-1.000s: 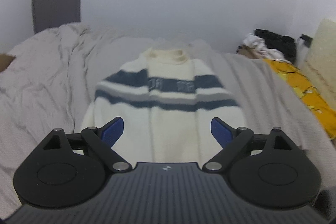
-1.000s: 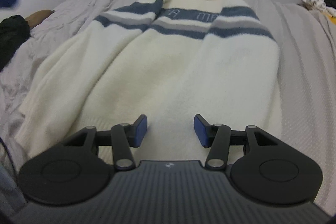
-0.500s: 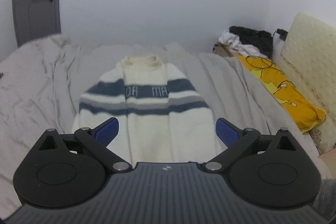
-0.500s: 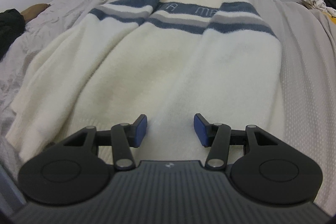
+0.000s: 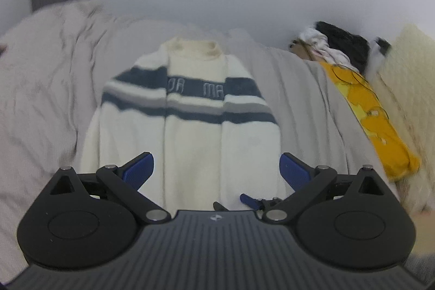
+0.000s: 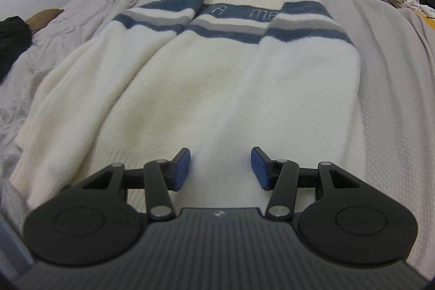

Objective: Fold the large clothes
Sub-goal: 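Move both grippers back over the flattened sweater, then grasp the sweater's sleeve edge with the right gripper and lift it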

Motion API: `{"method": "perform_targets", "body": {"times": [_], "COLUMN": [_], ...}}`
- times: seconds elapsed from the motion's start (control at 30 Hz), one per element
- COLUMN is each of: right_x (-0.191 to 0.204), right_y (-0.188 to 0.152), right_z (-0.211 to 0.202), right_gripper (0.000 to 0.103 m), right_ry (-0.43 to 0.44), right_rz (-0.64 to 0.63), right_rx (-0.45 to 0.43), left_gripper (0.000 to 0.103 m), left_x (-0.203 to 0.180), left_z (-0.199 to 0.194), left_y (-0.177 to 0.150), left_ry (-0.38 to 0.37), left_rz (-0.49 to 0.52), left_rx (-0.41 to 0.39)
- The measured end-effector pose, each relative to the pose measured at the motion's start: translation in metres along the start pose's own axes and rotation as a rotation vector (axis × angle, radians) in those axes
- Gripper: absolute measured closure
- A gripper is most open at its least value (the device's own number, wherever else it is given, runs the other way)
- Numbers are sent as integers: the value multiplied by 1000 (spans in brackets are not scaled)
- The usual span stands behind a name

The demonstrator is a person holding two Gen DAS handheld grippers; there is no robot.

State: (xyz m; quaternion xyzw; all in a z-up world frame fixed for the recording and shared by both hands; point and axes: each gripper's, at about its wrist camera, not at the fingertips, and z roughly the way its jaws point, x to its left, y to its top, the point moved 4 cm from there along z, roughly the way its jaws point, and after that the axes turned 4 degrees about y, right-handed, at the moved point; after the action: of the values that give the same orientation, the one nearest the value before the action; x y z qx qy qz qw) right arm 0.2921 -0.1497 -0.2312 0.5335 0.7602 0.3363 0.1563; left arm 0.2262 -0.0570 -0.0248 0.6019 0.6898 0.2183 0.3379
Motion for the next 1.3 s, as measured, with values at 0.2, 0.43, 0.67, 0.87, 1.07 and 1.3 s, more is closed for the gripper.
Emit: {"method": "perform_targets", "body": {"times": [0.2, 0.43, 0.67, 0.87, 1.07, 1.3], "right_x": [-4, -8, 6, 7, -5, -62], "right_y": [-1, -2, -9, -12, 4, 42], "right_z": [-6, -13, 0, 18, 6, -36], "right_gripper": [52, 45, 36, 48, 86, 94], "right_ry": [-12, -17, -18, -52, -72, -229], "right_rz": [0, -5, -91, -111, -64, -9], "right_rx": [-8, -18, 14, 43, -6, -116], "left_gripper": [2, 2, 2, 2, 2, 2], "left_x": [11, 49, 74, 94, 107, 115], "left_z": [39, 118, 179, 217, 227, 222], "left_y": [-8, -36, -59, -65, -66, -68], "left_ry": [76, 159, 222, 239, 213, 206], "left_rz": [4, -20, 25, 56, -8, -65], "left_rx": [-40, -11, -36, -26, -29, -47]}}
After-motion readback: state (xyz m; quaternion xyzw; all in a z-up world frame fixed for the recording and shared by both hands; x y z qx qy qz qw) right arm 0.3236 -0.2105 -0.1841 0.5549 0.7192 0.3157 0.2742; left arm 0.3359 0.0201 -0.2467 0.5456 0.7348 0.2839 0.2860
